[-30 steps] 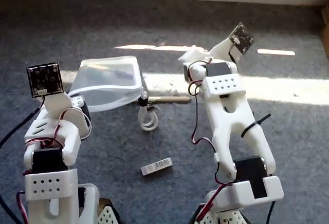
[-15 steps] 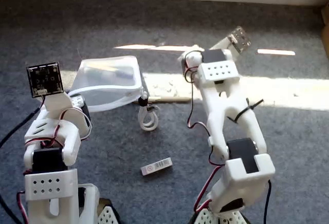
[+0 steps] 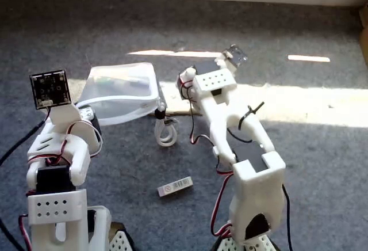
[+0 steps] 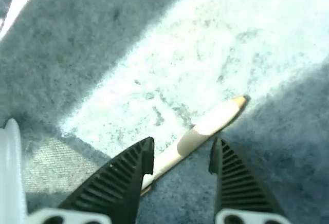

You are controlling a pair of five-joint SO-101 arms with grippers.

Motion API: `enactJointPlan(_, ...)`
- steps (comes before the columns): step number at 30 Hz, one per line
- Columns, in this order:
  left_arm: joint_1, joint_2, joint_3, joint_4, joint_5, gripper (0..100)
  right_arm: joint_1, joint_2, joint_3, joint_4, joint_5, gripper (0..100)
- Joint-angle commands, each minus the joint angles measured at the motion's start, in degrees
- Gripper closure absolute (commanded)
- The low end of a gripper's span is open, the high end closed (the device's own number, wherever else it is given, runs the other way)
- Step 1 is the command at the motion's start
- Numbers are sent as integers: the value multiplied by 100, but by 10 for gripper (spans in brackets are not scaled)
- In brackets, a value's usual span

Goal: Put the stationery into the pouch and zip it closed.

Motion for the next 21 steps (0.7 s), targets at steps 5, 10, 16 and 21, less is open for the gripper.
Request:
enactJointPlan(5, -101, -4, -40, -114, -53, 993, -180, 110, -321, 22, -62, 825)
enactJointPlan(10, -101, -4, -40, -114, -53, 993, -180, 453, -549, -66, -62, 827)
enactJointPlan(16, -101, -4, -40, -114, -53, 993, -189, 989, -927, -48, -62, 828)
enactJointPlan(21, -277, -4, -40, -132, -53, 992, -189, 1191, -1095, -48, -35, 830)
